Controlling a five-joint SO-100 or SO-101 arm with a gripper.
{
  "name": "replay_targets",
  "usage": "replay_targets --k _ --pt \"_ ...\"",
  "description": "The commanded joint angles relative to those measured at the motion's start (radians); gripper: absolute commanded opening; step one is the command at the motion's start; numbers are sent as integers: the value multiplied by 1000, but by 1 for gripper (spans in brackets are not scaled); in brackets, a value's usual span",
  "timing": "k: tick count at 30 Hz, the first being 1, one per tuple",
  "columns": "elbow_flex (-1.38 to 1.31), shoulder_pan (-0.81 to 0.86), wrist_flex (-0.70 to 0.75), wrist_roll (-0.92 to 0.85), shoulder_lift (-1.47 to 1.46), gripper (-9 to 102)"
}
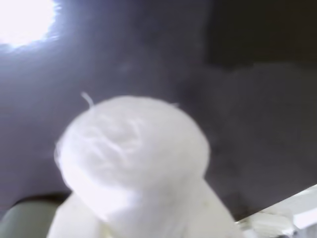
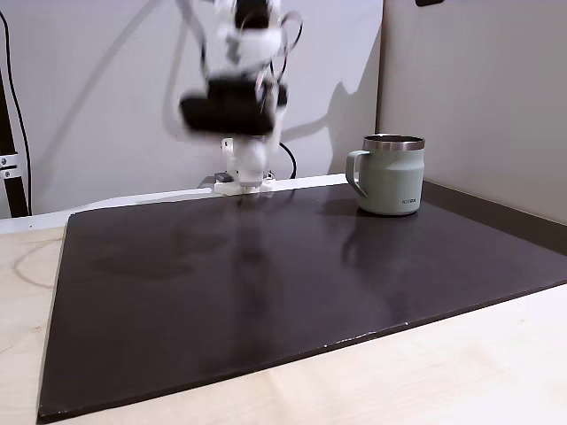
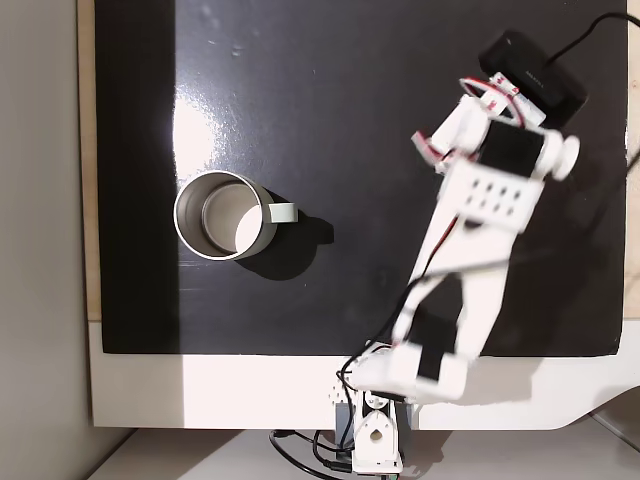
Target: Grasp a gauze and put it in the cup.
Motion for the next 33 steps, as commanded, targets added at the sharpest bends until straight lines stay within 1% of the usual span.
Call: replay_targets --k 1,5,11,16,21,26,33 --pt "20 -89 8 61 224 0" --pt "78 -235 9 160 337 0" --pt "195 -486 11 334 426 0" --pt "245 -686 14 499 417 0" --pt "247 -844 14 643 367 0" --pt "230 -933 14 727 287 0" --pt "219 -934 12 742 255 0"
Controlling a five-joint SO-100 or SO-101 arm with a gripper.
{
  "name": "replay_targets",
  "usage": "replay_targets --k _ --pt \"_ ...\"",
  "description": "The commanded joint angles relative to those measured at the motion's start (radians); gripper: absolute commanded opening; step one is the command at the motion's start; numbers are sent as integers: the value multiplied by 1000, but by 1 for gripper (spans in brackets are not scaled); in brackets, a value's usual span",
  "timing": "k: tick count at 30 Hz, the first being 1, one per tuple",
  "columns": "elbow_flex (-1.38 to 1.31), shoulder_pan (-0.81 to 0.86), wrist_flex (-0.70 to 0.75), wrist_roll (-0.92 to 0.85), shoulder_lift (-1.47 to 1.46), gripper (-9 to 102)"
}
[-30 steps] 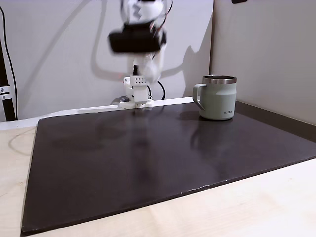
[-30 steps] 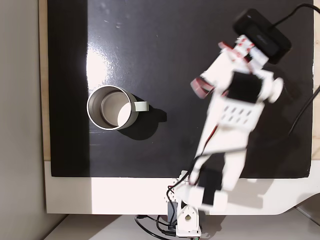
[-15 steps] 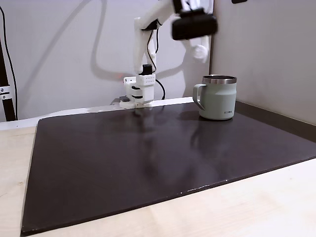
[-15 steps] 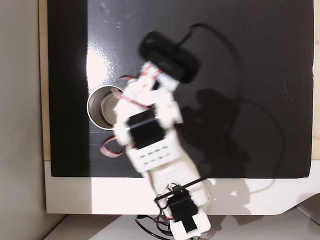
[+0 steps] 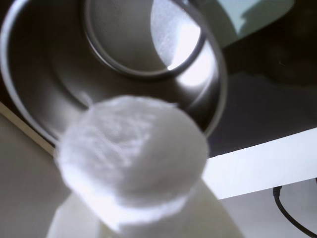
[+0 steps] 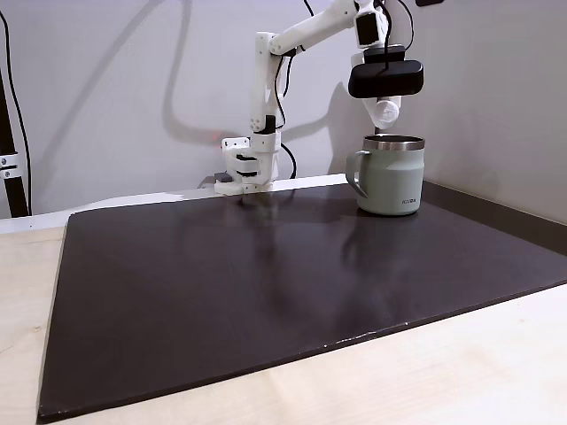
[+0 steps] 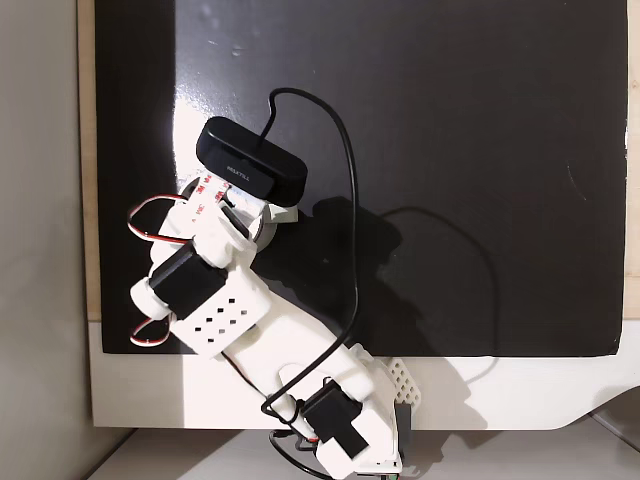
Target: Grasp a gauze and put it in the cup.
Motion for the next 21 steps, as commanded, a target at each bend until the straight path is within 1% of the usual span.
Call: replay_targets --k 1,4,5,7,8,10,13,21 --pt "-34 -2 3 6 -2 0" --pt "-35 0 3 6 -9 0" --pt "-35 -2 3 8 -9 3" --pt "-37 -3 2 23 -12 20" --pt "-37 -6 2 23 -14 26" --pt "-35 -14 2 23 -15 34" --pt "-35 -21 2 23 -15 36" --pt "-20 -23 3 29 -14 36"
